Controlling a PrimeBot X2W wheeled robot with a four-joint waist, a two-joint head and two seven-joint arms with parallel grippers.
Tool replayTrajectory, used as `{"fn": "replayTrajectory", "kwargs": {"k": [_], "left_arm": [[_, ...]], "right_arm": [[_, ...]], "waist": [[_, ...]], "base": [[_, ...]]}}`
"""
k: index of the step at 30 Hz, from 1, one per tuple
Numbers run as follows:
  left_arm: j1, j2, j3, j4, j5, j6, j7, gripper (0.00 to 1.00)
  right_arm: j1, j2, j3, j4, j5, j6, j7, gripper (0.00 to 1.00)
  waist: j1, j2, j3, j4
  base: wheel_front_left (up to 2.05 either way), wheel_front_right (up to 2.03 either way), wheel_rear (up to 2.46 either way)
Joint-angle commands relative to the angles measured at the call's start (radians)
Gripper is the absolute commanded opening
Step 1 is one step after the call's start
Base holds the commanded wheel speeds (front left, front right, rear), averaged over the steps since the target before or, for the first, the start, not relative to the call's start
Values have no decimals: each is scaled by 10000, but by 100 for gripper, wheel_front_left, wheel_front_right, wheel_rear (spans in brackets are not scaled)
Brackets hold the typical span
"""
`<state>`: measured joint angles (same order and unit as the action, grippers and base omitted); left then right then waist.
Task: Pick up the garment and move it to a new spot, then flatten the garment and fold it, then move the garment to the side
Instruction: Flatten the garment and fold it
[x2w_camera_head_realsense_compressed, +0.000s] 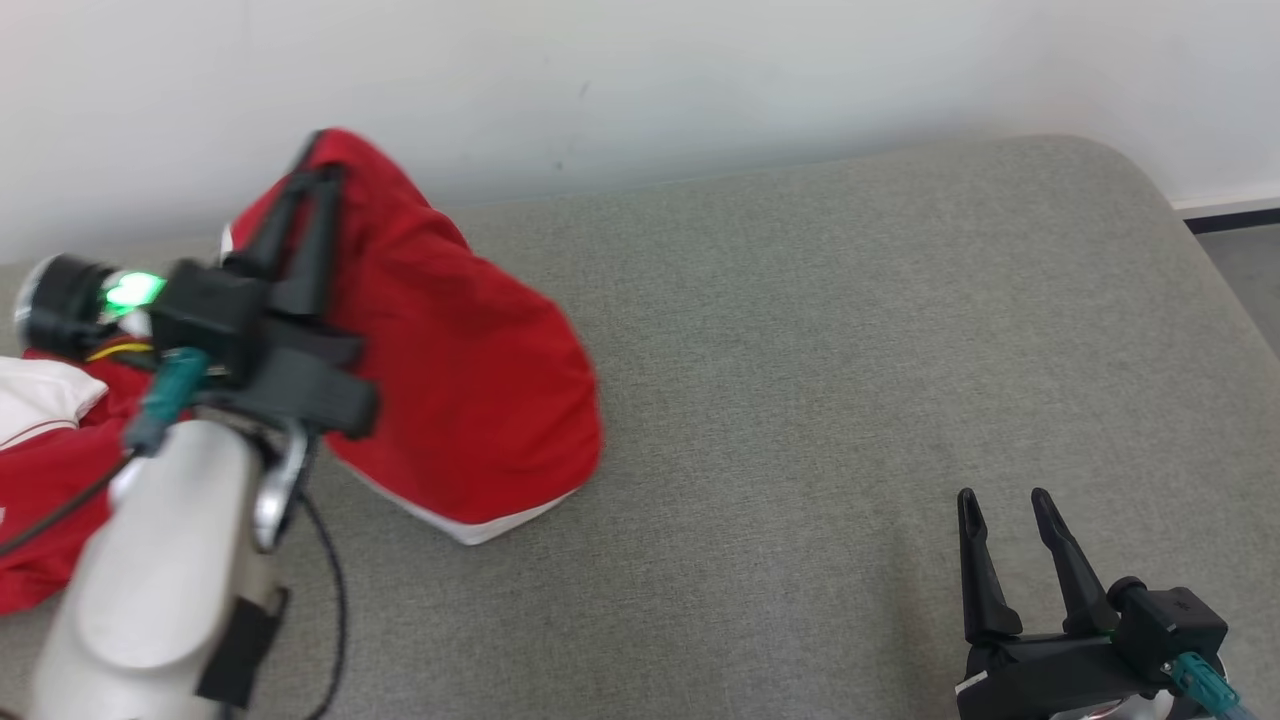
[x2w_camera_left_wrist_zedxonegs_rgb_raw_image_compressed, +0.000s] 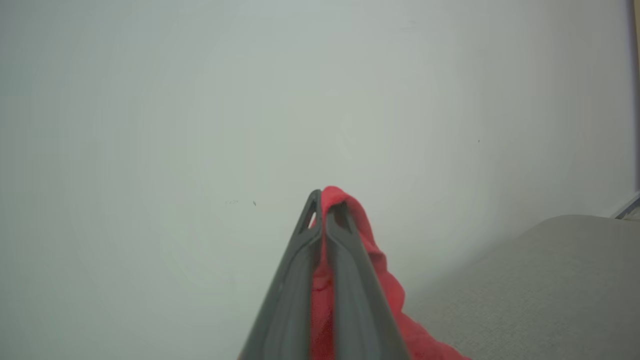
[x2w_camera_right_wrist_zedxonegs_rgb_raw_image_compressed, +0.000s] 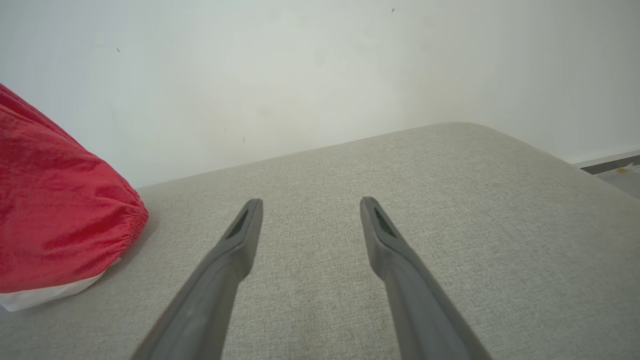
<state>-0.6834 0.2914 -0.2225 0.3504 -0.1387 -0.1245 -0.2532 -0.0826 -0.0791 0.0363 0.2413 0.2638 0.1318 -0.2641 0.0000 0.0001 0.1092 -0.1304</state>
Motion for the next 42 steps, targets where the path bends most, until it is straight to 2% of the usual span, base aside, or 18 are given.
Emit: {"fn": "replayTrajectory", "kwargs": {"k": [1, 7, 8, 13, 16, 20, 21, 22, 27, 33, 37, 42], "left_arm": [[-84, -207, -377, -291, 76, -57, 139, 0], [507, -1232, -2188, -482, -131, -47, 345, 0], [507, -1232, -2188, -482, -131, -47, 345, 0], [1156, -2058, -4245, 464, -544, -37, 218, 0], [1371, -2330, -5376, 1173, -869, -40, 86, 0], [1338, -2409, -6745, 1832, -1552, -41, -35, 0], [1289, -2411, -7080, 1942, -1633, -42, -48, 60], [1216, -2410, -7351, 1975, -1862, -42, -57, 100], [835, -2402, -7939, 1755, -2734, 371, -118, 100], [527, -2389, -7617, 1461, -3250, 1072, -122, 100], [793, -2262, -6835, 1059, -3114, 1411, -124, 100], [1761, -1504, -5346, -51, -2754, 1912, -126, 100]], "right_arm": [[56, 48, -45, -7, 61, -21, -6, 100], [-3, 105, -108, -27, 63, -21, -6, 100], [-3, 105, -108, -27, 63, -21, -6, 100], [-228, 78, -248, -23, 34, -21, -6, 100], [-310, 67, -292, 0, 12, -21, -7, 100], [-428, 46, -282, 54, -23, -21, -6, 100], [-439, 53, -272, 84, -42, -22, -6, 100], [-484, 59, -251, 108, -67, -22, -6, 100], [-492, 60, -307, 145, -118, -22, -6, 100], [-124, 41, -541, 121, -200, -22, -6, 100], [14, 50, -574, 98, -209, -22, -7, 100], [141, 57, -604, 73, -272, -22, -6, 100]], "waist": [[0, -1, -25, -94], [0, -1, 178, -298], [0, -1, 178, -298], [0, -1, 493, -446], [0, -1, 616, -496], [0, -1, 685, -519], [0, -1, 686, -525], [0, -1, 681, -530], [0, -1, 472, -390], [0, -1, 32, 179], [0, -1, -166, 443], [0, -1, -427, 678]], "base": [[0, 0, 0], [0, 0, 0], [0, 0, 0], [0, 0, 0], [0, 0, 0], [0, 0, 0], [0, 0, 0], [0, 0, 0], [0, 0, 0], [0, 0, 0], [0, 0, 0], [0, 0, 0]]}}
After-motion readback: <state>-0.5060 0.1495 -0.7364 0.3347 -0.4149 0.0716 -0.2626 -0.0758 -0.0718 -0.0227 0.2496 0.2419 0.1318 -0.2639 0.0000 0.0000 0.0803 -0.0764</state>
